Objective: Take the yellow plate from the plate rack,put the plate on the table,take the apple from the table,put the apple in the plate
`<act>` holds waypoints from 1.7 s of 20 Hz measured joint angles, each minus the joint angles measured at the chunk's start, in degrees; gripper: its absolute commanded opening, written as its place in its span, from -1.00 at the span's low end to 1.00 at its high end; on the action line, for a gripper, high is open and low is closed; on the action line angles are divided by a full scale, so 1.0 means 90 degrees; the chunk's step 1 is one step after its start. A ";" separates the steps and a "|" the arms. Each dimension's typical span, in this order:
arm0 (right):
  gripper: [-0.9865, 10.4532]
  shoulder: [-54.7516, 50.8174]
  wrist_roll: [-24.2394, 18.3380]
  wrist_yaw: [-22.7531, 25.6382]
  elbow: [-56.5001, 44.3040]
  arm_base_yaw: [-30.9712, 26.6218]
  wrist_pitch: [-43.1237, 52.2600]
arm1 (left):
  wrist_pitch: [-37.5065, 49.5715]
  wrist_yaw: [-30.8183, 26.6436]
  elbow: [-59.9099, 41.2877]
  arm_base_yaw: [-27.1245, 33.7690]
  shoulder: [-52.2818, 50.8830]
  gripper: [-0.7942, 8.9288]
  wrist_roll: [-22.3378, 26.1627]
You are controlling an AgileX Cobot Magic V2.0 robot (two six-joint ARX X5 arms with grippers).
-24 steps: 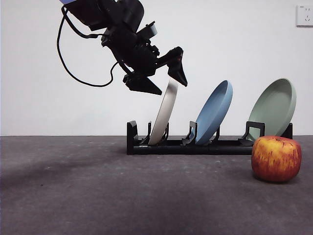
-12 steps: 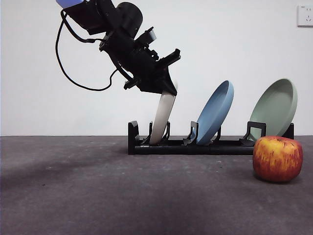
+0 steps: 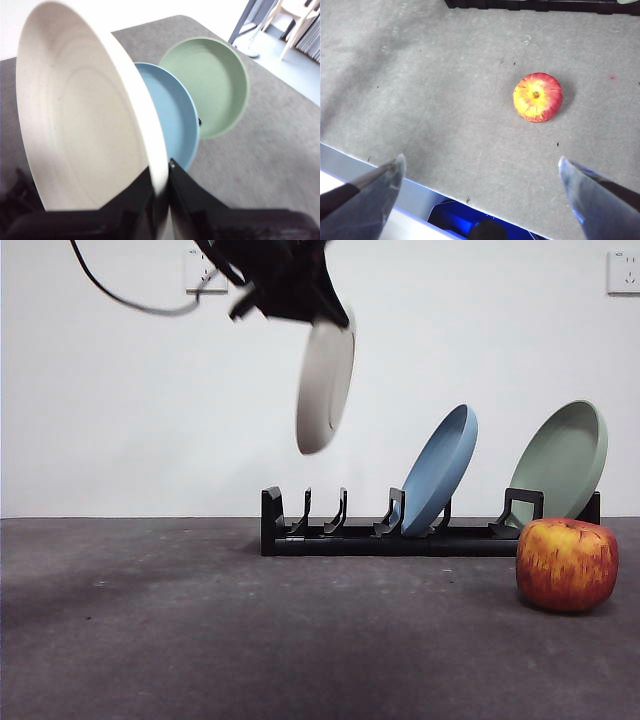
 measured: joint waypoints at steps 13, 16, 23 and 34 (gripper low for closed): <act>0.27 0.0000 0.0015 0.0000 0.0000 -0.0002 0.0000 | -0.3519 -0.4036 -0.0508 -0.2526 -0.1151 -0.85 0.1727; 0.27 0.0000 0.0015 0.0000 0.0000 -0.0002 -0.0002 | -0.3053 -0.4410 -0.1348 -0.3048 -0.1127 -0.85 0.1766; 0.27 0.0000 0.0015 0.0000 0.0000 0.0000 -0.0002 | -0.1401 -0.5149 -0.3242 -0.3825 -0.0629 -0.85 0.1778; 0.27 0.0000 0.0015 0.0000 0.0000 0.0000 -0.0002 | -0.0357 -0.6059 -0.3611 -0.4384 0.0685 -0.84 0.1872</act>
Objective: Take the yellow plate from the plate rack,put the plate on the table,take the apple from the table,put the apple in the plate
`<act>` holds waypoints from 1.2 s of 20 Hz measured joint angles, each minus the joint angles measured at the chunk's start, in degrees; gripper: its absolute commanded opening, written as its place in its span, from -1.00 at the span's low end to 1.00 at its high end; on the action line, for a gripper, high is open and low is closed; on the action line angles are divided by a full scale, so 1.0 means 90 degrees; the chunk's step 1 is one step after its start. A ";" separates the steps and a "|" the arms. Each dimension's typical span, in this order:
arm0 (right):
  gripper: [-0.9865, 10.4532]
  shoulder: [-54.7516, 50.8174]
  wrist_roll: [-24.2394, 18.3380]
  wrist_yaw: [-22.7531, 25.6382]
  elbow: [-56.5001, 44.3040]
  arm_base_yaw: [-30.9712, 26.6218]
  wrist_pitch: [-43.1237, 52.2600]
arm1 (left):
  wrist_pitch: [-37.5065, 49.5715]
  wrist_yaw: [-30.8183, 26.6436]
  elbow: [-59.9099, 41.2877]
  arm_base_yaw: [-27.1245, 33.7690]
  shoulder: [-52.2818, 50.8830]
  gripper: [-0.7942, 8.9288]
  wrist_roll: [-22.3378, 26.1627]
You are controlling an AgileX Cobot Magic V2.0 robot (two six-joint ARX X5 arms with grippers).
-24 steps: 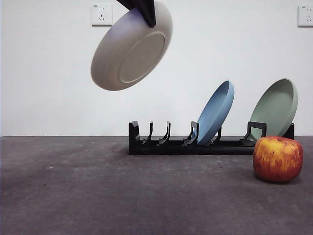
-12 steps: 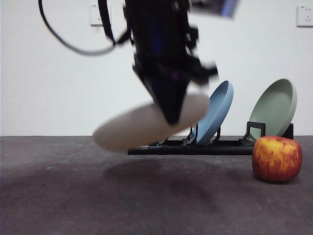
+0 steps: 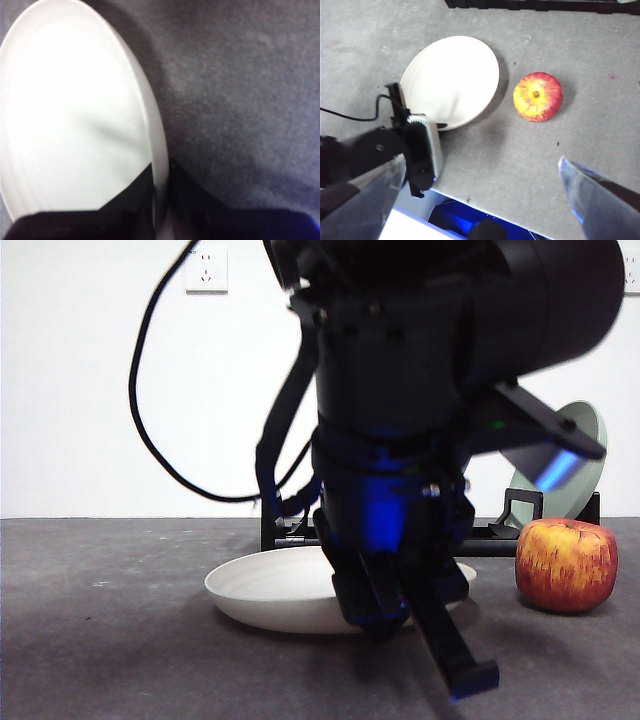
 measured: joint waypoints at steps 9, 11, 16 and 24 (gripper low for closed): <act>0.27 0.0000 0.0000 0.0000 0.0000 0.0000 0.0000 | 0.0063 0.0325 0.0017 0.0015 -0.0010 -0.37 -0.0104; 0.27 0.0000 0.0000 0.0000 0.0000 0.0000 -0.0002 | 0.0066 0.0340 0.0049 0.0051 -0.0066 -0.30 -0.0129; 0.27 0.0027 0.0000 0.0002 0.0000 0.0000 0.0051 | -0.0075 0.0588 0.0007 0.0027 -0.0512 -0.30 -0.0194; 0.27 0.1307 0.0002 0.0022 0.0000 0.0019 0.0996 | -0.0107 0.1090 0.0000 0.0024 -0.3548 -0.30 -0.1090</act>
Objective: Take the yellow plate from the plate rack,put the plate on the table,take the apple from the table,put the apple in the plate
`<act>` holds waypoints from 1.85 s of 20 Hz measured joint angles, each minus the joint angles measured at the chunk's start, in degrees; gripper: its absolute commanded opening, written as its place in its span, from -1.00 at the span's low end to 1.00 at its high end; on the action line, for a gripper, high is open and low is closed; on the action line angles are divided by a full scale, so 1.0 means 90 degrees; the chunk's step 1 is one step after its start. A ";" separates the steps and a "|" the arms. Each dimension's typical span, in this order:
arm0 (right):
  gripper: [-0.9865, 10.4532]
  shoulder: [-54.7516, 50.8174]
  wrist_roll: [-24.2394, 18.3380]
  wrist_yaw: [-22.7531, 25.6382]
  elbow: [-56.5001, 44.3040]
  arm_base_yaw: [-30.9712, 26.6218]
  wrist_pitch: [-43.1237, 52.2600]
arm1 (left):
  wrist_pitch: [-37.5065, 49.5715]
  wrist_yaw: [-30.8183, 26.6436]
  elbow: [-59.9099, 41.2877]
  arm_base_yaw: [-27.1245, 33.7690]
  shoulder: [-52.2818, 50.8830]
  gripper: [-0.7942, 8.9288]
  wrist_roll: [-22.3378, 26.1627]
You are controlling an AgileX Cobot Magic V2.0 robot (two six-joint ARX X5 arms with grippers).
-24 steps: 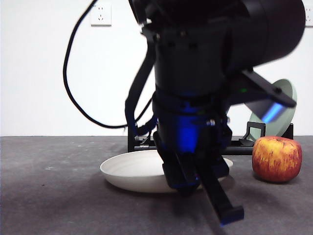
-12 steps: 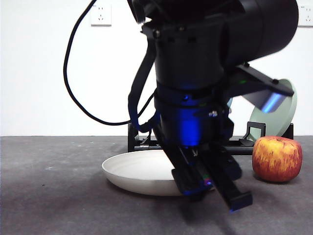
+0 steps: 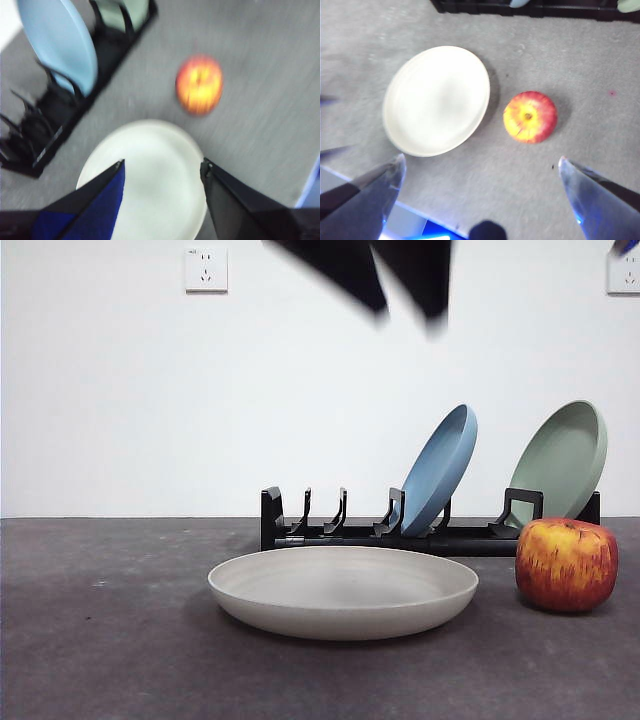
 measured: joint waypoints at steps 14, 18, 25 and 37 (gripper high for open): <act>0.28 0.3021 -0.0007 0.1790 0.0002 0.1110 0.1591 | -0.0954 0.1234 0.0012 0.0000 -0.2832 -0.32 -0.0750; 0.28 0.3415 -0.0007 0.1994 0.0005 0.1241 0.1797 | -0.1314 0.1518 0.0012 0.0000 -0.2866 -0.32 -0.0806; 0.27 0.4034 -0.0007 0.2006 0.0010 0.1260 0.1974 | -0.1727 0.1923 0.0010 0.0000 -0.2849 -0.32 -0.0937; -0.52 0.4333 0.0007 0.1982 0.0017 0.1260 0.2042 | -0.1904 0.2023 0.0010 0.0000 -0.2849 -0.32 -0.0967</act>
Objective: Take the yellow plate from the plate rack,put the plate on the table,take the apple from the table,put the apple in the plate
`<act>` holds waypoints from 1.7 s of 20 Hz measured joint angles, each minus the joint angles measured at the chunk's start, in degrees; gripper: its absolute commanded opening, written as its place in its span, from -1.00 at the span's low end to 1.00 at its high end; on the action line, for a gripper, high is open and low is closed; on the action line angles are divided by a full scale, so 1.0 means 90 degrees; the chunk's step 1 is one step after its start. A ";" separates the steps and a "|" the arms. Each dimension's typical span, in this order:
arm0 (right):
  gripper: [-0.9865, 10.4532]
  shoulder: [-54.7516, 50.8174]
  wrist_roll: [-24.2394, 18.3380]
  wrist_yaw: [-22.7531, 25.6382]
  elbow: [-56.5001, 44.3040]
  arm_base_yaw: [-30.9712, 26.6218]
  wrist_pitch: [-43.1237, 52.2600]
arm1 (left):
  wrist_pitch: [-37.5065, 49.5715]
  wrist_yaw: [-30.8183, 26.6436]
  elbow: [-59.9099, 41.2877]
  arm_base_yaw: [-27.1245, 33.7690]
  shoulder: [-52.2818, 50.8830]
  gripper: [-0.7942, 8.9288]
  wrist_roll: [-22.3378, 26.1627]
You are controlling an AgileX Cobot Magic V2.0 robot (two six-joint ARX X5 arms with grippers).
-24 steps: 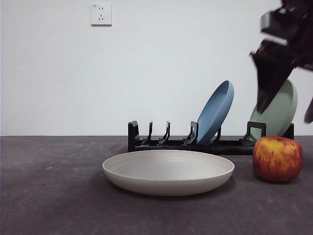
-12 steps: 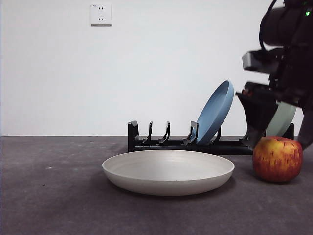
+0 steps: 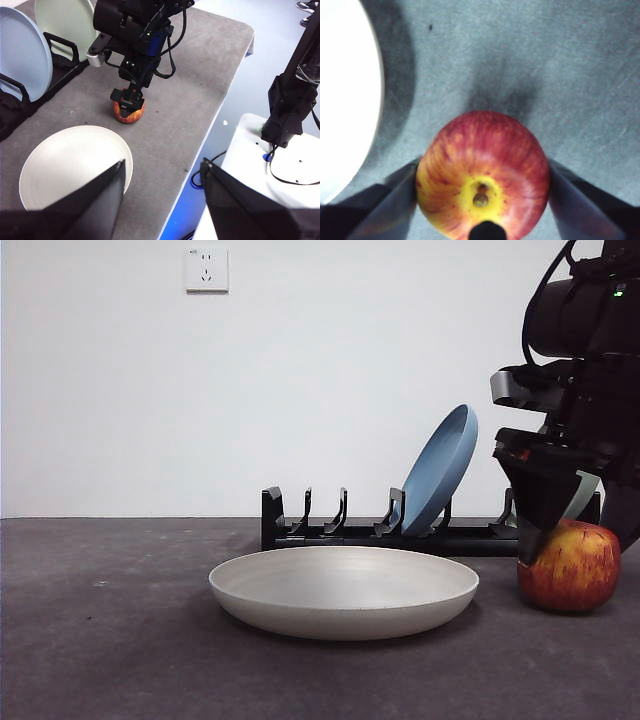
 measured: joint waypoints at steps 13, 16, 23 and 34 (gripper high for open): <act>-0.86 -0.1394 0.0063 0.0005 0.0085 0.0160 -0.0002 | -0.0117 0.0000 0.0000 0.0000 0.0000 -0.32 0.0000; -0.86 -0.1528 0.0138 0.0005 0.0141 0.0624 0.0141 | -0.0121 0.0000 0.0000 0.0000 0.0000 -0.32 0.0000; -0.86 -0.0755 0.0515 0.0017 0.0146 0.2057 0.1671 | -0.0342 0.0000 0.0000 0.0000 0.0000 -0.32 0.0000; -0.84 0.0726 0.0583 0.0561 0.0250 0.2761 0.2011 | -0.0874 0.0000 0.0000 0.0000 0.0000 -0.32 0.0000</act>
